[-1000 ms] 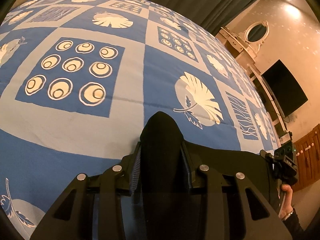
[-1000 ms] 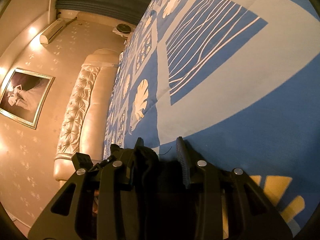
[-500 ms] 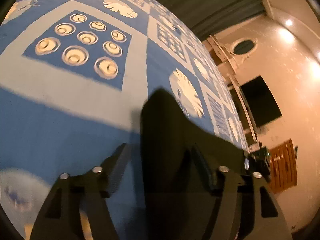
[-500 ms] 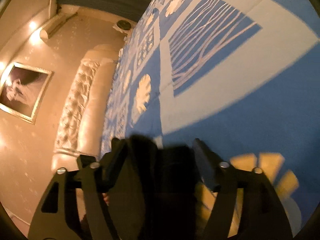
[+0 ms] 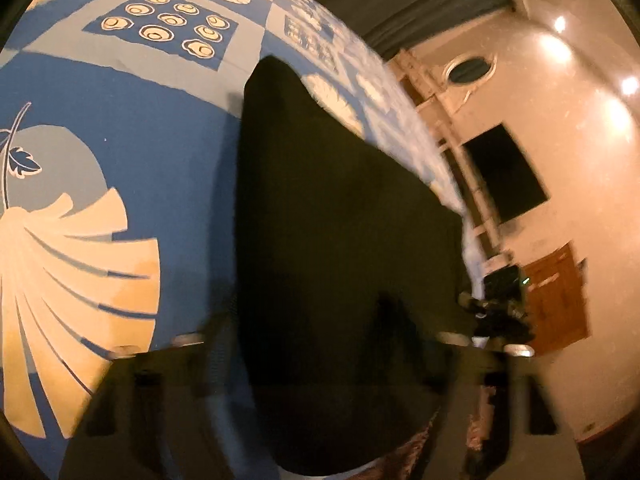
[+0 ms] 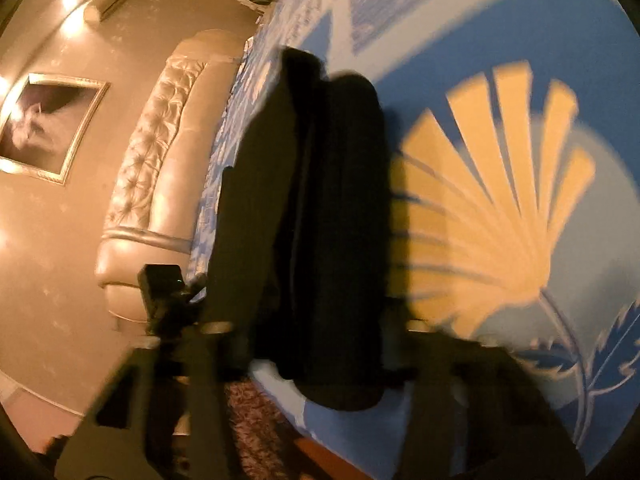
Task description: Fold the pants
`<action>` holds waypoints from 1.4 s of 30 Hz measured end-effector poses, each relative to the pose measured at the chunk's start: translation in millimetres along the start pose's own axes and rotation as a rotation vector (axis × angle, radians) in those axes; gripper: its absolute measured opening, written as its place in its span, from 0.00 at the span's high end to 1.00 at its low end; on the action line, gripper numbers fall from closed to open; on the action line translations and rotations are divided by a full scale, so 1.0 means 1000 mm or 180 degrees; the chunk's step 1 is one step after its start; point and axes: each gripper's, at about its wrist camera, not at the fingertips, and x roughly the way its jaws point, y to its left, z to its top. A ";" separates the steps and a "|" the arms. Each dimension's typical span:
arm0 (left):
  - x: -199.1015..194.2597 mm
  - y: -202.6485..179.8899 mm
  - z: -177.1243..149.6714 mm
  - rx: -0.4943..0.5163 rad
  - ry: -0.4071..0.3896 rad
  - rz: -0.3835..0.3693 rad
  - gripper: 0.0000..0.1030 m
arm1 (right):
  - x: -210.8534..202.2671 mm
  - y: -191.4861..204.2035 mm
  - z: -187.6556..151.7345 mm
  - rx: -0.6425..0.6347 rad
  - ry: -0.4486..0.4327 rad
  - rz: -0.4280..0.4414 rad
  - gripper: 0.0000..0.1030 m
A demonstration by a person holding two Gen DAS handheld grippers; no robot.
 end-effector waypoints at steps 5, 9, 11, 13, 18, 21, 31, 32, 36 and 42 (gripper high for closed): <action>-0.003 0.000 0.000 0.0048 -0.0002 -0.0013 0.54 | -0.002 0.001 -0.007 -0.0011 -0.0041 0.0028 0.63; -0.002 0.003 0.018 0.0037 0.0037 -0.0125 0.30 | -0.005 0.012 0.003 -0.0147 -0.0097 0.0045 0.36; -0.008 0.006 0.032 0.0053 -0.0152 -0.0142 0.19 | -0.005 0.012 0.016 -0.0192 -0.0139 0.0027 0.28; -0.007 0.012 0.042 0.0018 -0.0183 -0.0192 0.19 | -0.001 0.014 0.031 -0.0204 -0.0204 0.0043 0.23; 0.023 0.022 0.085 -0.0038 -0.0102 -0.0142 0.19 | 0.014 0.011 0.074 -0.0068 -0.0376 0.0169 0.18; 0.038 0.018 0.108 0.0010 -0.0126 -0.0125 0.19 | 0.021 0.007 0.089 0.0054 -0.0432 0.0237 0.16; 0.055 0.032 0.122 0.0070 -0.0191 0.0241 0.46 | 0.019 -0.020 0.092 0.0238 -0.0417 0.0065 0.70; 0.053 0.036 0.123 0.0017 -0.0198 0.0173 0.47 | 0.019 -0.020 0.091 0.0233 -0.0419 0.0072 0.70; 0.052 0.038 0.122 0.0005 -0.0235 0.0188 0.48 | 0.017 -0.020 0.092 0.0225 -0.0435 0.0065 0.70; 0.050 0.038 0.121 0.0007 -0.0258 0.0178 0.48 | 0.019 -0.018 0.096 0.0241 -0.0430 0.0048 0.69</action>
